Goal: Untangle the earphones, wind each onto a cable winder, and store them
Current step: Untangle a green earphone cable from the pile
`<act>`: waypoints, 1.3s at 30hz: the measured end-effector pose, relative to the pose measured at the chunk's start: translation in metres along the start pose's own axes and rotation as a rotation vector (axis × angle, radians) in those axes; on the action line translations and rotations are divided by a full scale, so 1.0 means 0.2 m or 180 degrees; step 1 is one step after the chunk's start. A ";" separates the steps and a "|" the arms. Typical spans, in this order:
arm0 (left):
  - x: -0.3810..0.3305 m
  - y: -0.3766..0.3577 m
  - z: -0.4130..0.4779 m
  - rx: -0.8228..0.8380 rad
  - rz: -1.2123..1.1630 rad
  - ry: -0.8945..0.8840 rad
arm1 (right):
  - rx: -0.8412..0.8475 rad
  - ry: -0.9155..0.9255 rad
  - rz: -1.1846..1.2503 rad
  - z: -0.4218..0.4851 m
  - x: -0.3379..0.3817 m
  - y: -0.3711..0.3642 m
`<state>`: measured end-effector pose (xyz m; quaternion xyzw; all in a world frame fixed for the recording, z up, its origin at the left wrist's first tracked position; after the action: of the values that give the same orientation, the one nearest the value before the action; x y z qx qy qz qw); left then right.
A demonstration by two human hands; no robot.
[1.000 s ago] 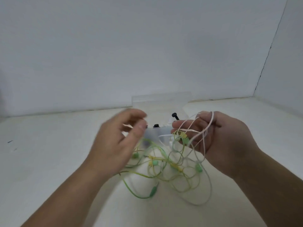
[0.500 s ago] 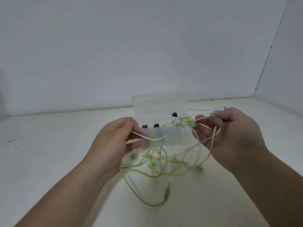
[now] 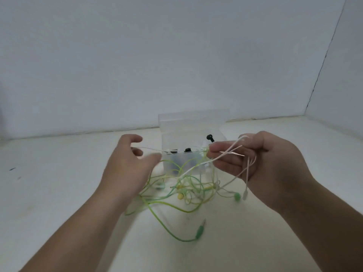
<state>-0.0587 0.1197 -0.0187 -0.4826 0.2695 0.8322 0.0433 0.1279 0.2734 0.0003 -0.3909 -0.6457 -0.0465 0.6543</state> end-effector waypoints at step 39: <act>-0.08 -0.20 -0.10 0.1015 -0.1852 0.0308 | -0.0359 -0.0225 0.0332 0.02 -0.03 0.04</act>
<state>-0.0220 0.1475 -0.0296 -0.5653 0.2490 0.7085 0.3412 0.1282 0.2774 -0.0096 -0.4617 -0.6434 -0.0350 0.6096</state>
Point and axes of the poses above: each hand's wrist, its own z-axis towards the middle knuckle, its own y-axis out of the back of the hand, x = y × z, the point moved 7 cm from there along z, towards the middle knuckle, and after that the axes turned 11 degrees about -y, right-handed, at the moved point
